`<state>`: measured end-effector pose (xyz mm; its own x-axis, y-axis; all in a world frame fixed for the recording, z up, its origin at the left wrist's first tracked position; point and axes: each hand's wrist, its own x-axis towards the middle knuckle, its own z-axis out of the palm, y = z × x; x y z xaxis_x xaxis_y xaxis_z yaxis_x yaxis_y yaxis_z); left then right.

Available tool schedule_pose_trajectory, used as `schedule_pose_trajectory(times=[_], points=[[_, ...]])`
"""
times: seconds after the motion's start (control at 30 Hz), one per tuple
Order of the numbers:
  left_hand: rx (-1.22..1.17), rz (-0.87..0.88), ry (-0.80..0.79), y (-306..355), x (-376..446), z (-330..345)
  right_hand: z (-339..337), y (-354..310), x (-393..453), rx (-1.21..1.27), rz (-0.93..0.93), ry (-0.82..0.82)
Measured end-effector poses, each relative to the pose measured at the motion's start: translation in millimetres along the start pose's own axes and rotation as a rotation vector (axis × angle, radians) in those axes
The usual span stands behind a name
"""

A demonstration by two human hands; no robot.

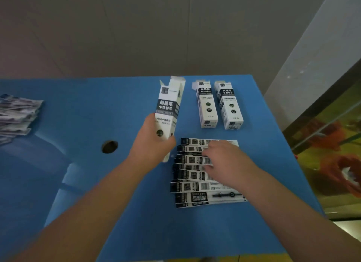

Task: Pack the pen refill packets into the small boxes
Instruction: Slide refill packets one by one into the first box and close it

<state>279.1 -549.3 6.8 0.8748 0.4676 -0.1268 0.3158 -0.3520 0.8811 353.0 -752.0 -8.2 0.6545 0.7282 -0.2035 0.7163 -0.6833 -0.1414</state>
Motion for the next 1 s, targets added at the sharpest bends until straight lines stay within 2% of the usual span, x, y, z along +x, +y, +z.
schedule_pose_trajectory(times=[0.2,0.33,0.47,0.8,1.0], points=[[0.011,0.047,-0.042,-9.8,-35.8,-4.1,2.1,-3.0,0.7,-0.023,0.011,0.040],[0.019,0.062,0.001,-14.1,-47.7,-12.3,-0.3,-3.9,-0.4,-0.036,0.032,0.063],[0.019,0.088,0.021,-19.4,-55.0,-19.7,-2.8,-5.2,-1.3,-0.057,0.047,0.054],[-0.001,0.118,-0.042,-24.8,-63.7,-22.7,-0.1,-17.1,6.3,-0.167,0.092,-0.008],[-0.018,0.144,-0.050,-28.7,-64.1,-28.1,-12.3,-13.9,4.0,-0.165,0.080,0.016]])
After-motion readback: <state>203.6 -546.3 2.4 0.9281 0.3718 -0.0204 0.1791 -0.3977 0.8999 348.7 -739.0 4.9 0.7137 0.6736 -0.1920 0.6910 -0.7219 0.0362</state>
